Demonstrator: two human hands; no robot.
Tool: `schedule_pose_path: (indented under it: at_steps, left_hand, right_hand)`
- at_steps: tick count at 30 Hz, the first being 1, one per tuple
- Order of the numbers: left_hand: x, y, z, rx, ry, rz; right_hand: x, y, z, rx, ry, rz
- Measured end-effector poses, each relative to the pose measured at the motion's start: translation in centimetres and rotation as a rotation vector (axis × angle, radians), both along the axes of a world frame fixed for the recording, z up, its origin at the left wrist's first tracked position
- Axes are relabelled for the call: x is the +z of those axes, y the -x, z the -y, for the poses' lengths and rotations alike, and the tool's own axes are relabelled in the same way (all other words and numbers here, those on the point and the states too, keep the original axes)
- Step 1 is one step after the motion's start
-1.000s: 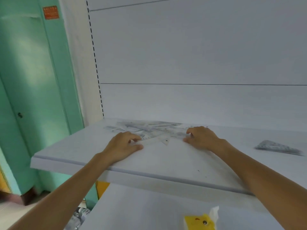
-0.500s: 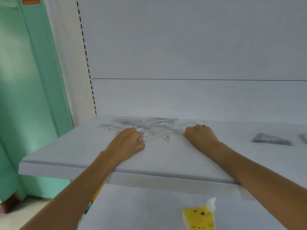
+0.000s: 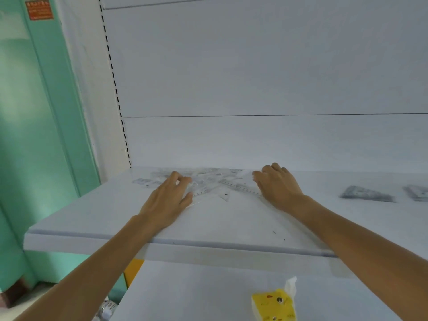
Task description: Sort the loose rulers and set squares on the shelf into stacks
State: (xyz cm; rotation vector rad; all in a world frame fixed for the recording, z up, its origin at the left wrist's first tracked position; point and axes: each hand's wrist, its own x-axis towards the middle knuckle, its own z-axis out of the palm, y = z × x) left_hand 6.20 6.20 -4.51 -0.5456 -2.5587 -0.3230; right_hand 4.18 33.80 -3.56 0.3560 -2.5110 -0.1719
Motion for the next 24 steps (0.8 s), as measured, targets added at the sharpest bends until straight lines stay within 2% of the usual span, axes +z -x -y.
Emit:
schedule_pose_path:
  at_steps: [5, 10, 13, 19, 24]
  left_hand:
    - [1.1, 1.2, -3.3, -0.069, -0.008, -0.043]
    - [1.6, 1.5, -12.8, -0.223, -0.049, -0.05]
    - [2.1, 1.6, -17.9, -0.219, -0.066, -0.036]
    - [2.2, 0.2, -28.9, -0.154, -0.172, 0.052]
    - [1.6, -0.8, -34.3, -0.174, -0.222, 0.093]
  right_hand:
    - [1.7, -1.8, -6.8, -0.006, 0.095, -0.009]
    - [2.0, -4.3, -15.7, -0.111, 0.194, 0.014]
    - [2.4, -5.7, -20.8, -0.123, 0.239, -0.017]
    - [3.0, -8.1, -32.8, -0.169, 0.242, 0.003]
    - [1.6, -8.3, -37.6, -0.085, 0.126, 0.102]
